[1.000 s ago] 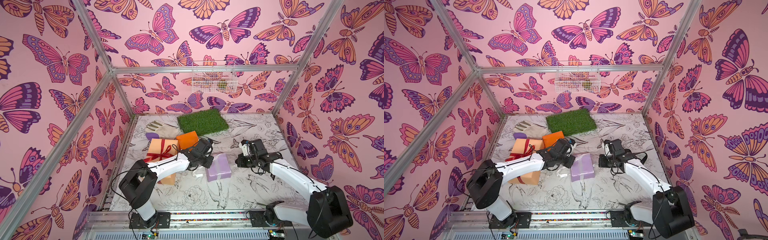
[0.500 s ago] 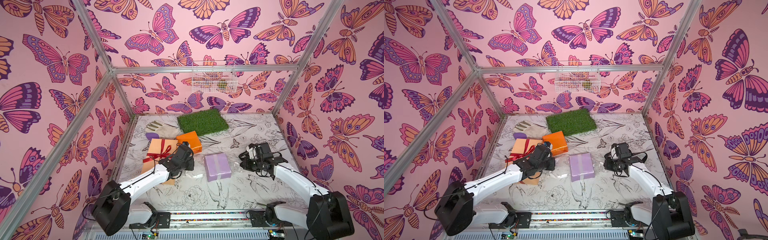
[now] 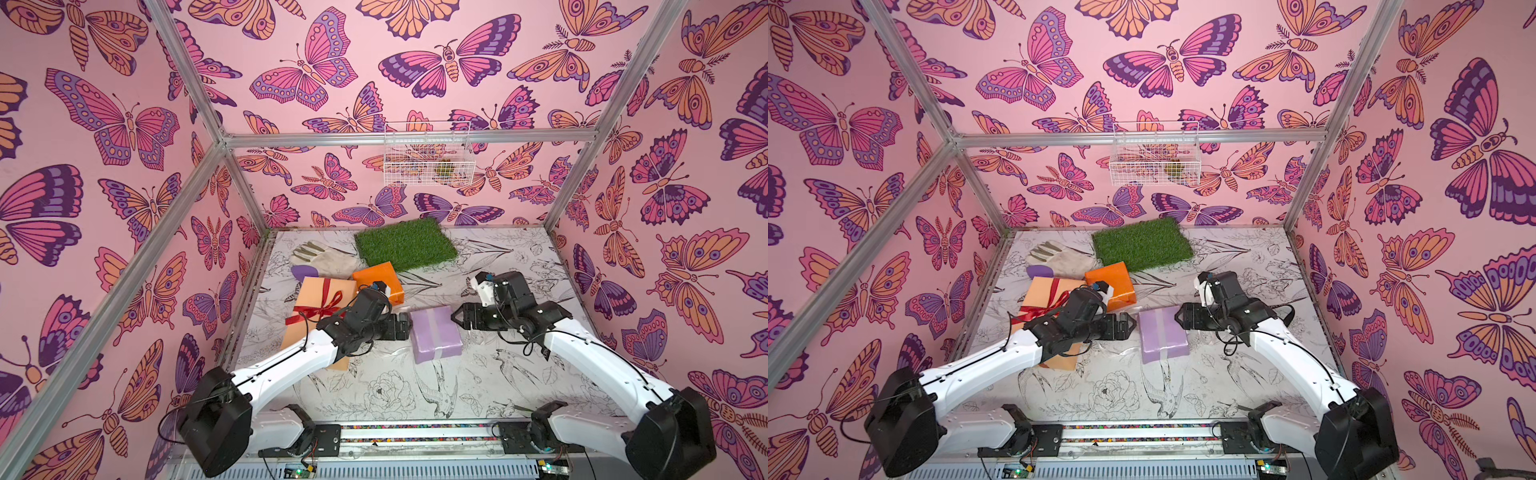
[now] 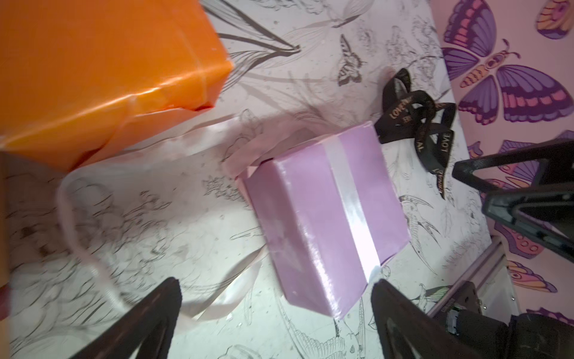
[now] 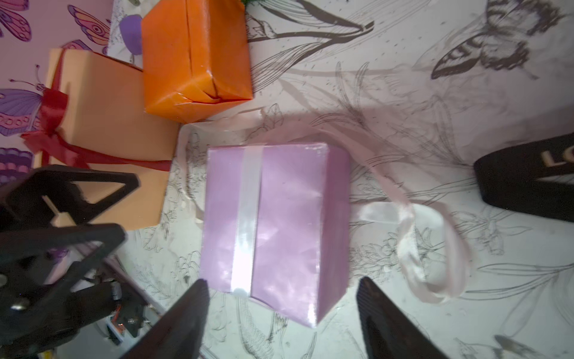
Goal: Untie the ribbon bows on the gift boxes
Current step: Pull the ribbon from the gift box.
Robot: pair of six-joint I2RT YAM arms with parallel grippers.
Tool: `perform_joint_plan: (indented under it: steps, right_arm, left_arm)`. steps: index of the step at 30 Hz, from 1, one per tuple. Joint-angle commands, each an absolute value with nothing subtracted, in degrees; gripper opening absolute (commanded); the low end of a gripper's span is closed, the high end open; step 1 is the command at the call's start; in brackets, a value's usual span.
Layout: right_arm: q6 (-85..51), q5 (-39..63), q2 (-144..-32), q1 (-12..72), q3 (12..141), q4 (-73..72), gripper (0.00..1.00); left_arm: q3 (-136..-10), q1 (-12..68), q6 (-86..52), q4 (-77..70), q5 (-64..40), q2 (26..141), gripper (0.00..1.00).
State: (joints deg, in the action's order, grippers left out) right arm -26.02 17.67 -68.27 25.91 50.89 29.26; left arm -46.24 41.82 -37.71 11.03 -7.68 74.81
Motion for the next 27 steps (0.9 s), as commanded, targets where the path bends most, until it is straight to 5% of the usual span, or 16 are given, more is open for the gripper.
perform_joint_plan:
  steps: [1, 4, 15, 27]
  right_arm:
    - [-28.9, 10.3, -70.9, 30.3, 54.8, 35.2, 0.60]
    - [-29.7, 4.2, -74.2, 35.3, 58.5, 38.9, 0.56]
    - [-32.5, -5.4, -86.7, 44.3, 66.0, 43.3, 0.43]
    - [-33.0, -6.7, -97.7, 47.5, 71.1, 44.2, 0.44]
  left_arm:
    - [-45.5, 43.6, -40.4, 3.4, -13.0, 78.4, 0.82]
    - [-44.9, 44.3, -41.1, -0.5, -13.7, 80.9, 0.70]
    - [-44.2, 44.6, -38.0, -3.0, -13.1, 86.5, 0.65]
    - [-41.9, 44.4, -37.7, -3.0, -12.2, 88.8, 0.61]
